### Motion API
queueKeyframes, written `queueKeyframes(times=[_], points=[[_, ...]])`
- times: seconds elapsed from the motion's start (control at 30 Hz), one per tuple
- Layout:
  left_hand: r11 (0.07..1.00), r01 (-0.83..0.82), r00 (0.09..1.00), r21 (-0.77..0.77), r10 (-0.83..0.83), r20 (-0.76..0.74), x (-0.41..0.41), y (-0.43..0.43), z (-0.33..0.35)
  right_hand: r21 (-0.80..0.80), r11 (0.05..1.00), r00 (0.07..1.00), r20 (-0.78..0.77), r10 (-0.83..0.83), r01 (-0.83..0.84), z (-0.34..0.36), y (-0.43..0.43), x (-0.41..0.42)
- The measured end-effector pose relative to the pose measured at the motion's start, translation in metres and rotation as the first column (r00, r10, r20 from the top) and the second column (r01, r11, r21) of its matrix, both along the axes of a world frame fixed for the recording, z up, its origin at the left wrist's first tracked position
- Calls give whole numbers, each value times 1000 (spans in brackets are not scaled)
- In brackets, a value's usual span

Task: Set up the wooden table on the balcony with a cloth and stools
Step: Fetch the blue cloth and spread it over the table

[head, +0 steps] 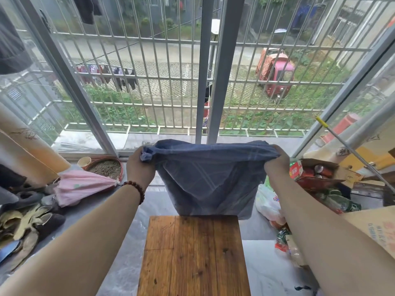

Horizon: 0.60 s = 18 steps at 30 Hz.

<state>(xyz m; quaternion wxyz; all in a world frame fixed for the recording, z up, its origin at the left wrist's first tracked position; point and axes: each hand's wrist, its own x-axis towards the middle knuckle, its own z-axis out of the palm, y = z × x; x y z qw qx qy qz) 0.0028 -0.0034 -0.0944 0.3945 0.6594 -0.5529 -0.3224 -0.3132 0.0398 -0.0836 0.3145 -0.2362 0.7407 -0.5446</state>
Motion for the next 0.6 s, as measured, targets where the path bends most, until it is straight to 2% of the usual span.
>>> queueKeyframes(times=[0.1, 0.17, 0.23, 0.33, 0.43, 0.5, 0.6], points=[[997, -22, 999, -73, 23, 22, -4, -1, 11, 43, 999, 960, -278, 26, -14, 4, 3, -4], [990, -64, 998, -129, 66, 12, -3, -1, 18, -19, 997, 941, -332, 64, -74, 7, 7, 0], [979, -90, 995, -180, 94, 14, 0, -1, 22, -4, 993, 922, -372, 112, -122, 4, 6, -2], [980, -118, 993, -158, 117, -10, 10, 3, 18, 230, 952, 802, -519, 296, -203, -5, 5, -3], [992, -88, 992, -85, 95, 79, 27, 7, 5, 331, 916, 786, -494, 372, -226, -17, 7, 7], [997, -39, 993, -62, 45, 108, 32, 12, 1, 328, 925, 838, -436, 328, -192, -26, 10, 11], [996, -62, 994, -69, 67, 83, 33, 18, 4, 371, 918, 897, -347, 275, -138, -32, 11, 19]])
